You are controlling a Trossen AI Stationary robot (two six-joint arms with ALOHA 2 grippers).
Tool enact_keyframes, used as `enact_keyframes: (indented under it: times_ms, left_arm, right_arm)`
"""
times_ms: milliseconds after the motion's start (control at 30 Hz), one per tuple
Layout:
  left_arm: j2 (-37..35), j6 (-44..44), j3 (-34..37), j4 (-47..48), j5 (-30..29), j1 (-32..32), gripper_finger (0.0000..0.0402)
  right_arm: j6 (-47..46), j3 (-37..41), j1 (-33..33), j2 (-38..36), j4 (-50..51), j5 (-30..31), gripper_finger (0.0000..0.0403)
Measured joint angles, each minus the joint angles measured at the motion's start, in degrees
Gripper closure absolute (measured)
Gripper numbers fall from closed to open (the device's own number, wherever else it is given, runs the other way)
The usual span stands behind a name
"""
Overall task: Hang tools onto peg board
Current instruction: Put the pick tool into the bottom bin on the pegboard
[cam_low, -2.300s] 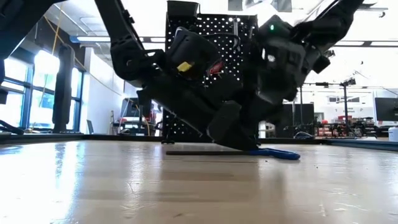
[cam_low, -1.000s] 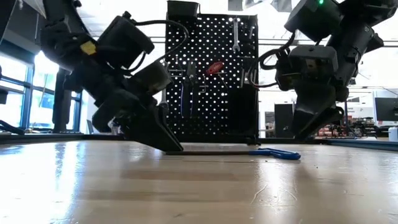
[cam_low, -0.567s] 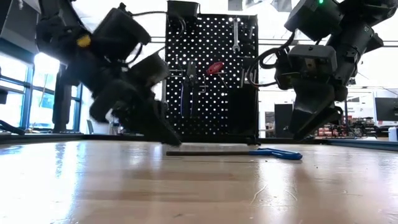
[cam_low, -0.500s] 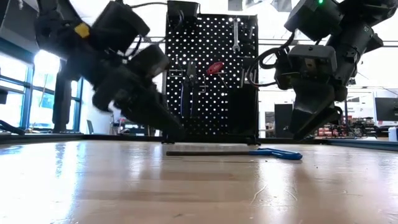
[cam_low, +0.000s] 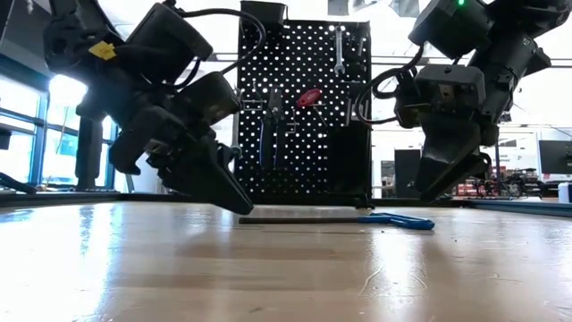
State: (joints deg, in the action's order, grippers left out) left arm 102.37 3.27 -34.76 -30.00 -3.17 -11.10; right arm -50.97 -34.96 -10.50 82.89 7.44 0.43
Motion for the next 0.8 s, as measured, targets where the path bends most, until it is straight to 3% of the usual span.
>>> enact_keyframes:
  times_ms: [433, 800]
  left_arm:
    - [0.3, 0.1, 0.0, -1.3, -0.6, -0.4, 0.0355]
    - [8.0, 3.0, -0.2, -9.7, -0.3, -0.4, 0.0355]
  right_arm:
    - [-1.6, 0.0, 1.0, 0.0, 0.2, -0.5, 0.0289]
    - [-4.1, 0.0, 3.8, 3.6, 1.7, -2.3, 0.0288]
